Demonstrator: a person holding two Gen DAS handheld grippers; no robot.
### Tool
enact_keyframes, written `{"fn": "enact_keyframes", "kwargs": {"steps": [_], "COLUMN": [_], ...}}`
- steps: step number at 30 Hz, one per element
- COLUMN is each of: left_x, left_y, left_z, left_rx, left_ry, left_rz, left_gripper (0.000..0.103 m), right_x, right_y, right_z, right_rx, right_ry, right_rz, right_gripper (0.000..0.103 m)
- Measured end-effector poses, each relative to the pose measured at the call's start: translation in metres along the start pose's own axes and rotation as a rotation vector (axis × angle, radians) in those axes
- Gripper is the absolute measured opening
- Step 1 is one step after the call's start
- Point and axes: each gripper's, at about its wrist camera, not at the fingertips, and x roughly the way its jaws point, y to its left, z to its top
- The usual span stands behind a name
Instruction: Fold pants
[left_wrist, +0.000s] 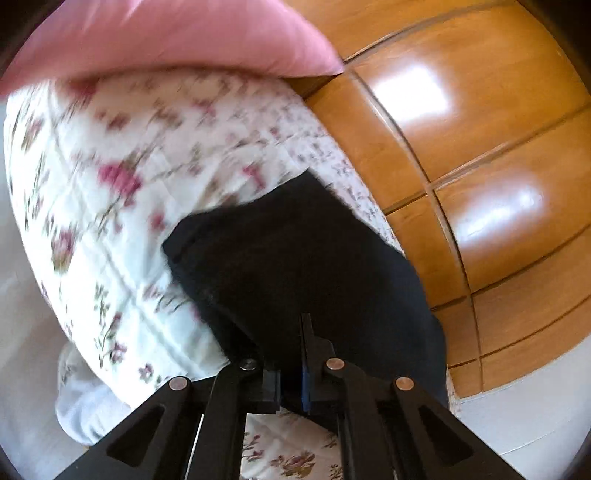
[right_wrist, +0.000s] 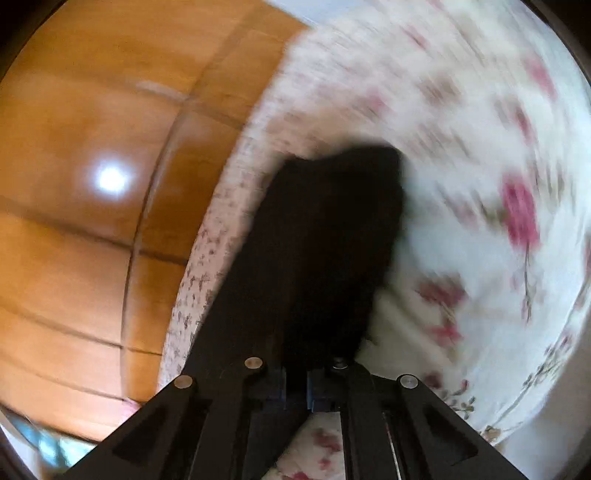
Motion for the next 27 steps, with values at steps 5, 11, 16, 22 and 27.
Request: {"fn": "enact_keyframes", "kwargs": {"steps": [5, 11, 16, 22, 27], "left_x": [-0.009, -0.018, -0.052, -0.071, -0.016], "left_y": [-0.012, -0.019, -0.023, -0.065, -0.124], "left_z": [-0.003, 0.0, 0.008, 0.005, -0.003], "left_rx": [0.098, 0.124, 0.121, 0.265, 0.439], "left_ry": [-0.027, -0.096, -0.275, -0.443, -0.3], "left_rz": [0.035, 0.119, 0.209, 0.212, 0.065], "left_gripper": [0.008, 0.022, 0.023, 0.027, 0.036], "right_x": [0.0, -0.001, -0.023, -0.062, -0.033], "right_y": [0.005, 0.003, 0.021, 0.061, 0.127], "right_z": [0.007, 0.006, 0.007, 0.003, -0.03], "right_rx": [-0.01, 0.033, -0.092, -0.273, -0.558], "right_ry": [0.01, -0.022, -0.148, -0.402, -0.292], "right_rz": [0.015, 0.059, -0.099, -0.303, -0.2], "right_gripper": [0.01, 0.027, 0.027, 0.036, 0.043]}}
